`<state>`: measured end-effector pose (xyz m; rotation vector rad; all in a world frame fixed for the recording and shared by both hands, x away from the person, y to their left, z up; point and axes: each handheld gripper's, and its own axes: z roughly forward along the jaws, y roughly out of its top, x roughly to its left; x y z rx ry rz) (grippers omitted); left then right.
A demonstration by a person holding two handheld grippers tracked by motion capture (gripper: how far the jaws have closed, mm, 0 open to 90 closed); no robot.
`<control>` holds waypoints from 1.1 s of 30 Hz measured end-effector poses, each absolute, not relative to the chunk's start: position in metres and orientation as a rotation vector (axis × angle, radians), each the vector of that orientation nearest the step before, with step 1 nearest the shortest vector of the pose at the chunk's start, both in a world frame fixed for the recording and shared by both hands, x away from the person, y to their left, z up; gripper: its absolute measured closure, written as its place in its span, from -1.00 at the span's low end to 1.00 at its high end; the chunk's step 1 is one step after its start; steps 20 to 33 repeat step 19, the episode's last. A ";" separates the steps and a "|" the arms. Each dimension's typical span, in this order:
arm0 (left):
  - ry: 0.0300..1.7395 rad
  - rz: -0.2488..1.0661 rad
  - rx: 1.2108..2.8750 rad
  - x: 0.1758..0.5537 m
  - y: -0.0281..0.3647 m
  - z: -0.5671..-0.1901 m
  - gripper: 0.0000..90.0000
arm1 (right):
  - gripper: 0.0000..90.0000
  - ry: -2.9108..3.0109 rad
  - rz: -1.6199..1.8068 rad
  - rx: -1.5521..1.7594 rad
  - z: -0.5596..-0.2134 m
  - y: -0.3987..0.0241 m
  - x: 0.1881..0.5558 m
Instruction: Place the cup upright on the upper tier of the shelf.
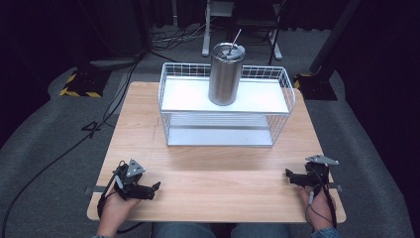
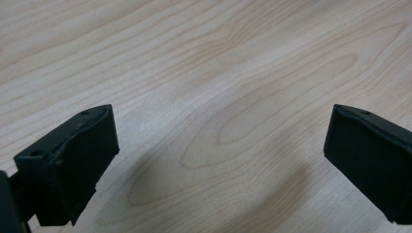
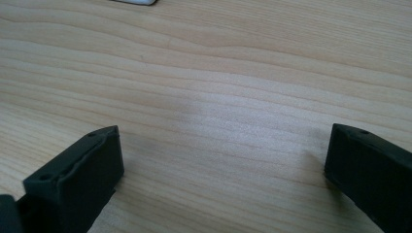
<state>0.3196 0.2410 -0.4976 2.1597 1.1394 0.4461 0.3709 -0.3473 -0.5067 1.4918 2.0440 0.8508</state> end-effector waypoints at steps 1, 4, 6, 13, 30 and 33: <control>1.149 0.428 2.155 0.320 0.241 -0.499 -1.00 | -0.99 2.044 0.851 1.491 -0.507 -0.347 0.371; 1.166 0.412 2.158 0.321 0.241 -0.501 -1.00 | -0.99 2.044 0.851 1.491 -0.507 -0.347 0.371; 1.185 0.394 2.174 0.322 0.240 -0.504 -1.00 | -0.99 2.044 0.850 1.491 -0.507 -0.347 0.371; 1.195 0.431 2.147 0.323 0.242 -0.507 -1.00 | -0.99 2.044 0.851 1.492 -0.507 -0.347 0.371; 1.201 0.435 2.145 0.323 0.241 -0.507 -1.00 | -0.99 2.044 0.851 1.491 -0.507 -0.347 0.371; 1.201 0.435 2.145 0.323 0.241 -0.507 -1.00 | -0.99 2.044 0.851 1.491 -0.507 -0.347 0.371</control>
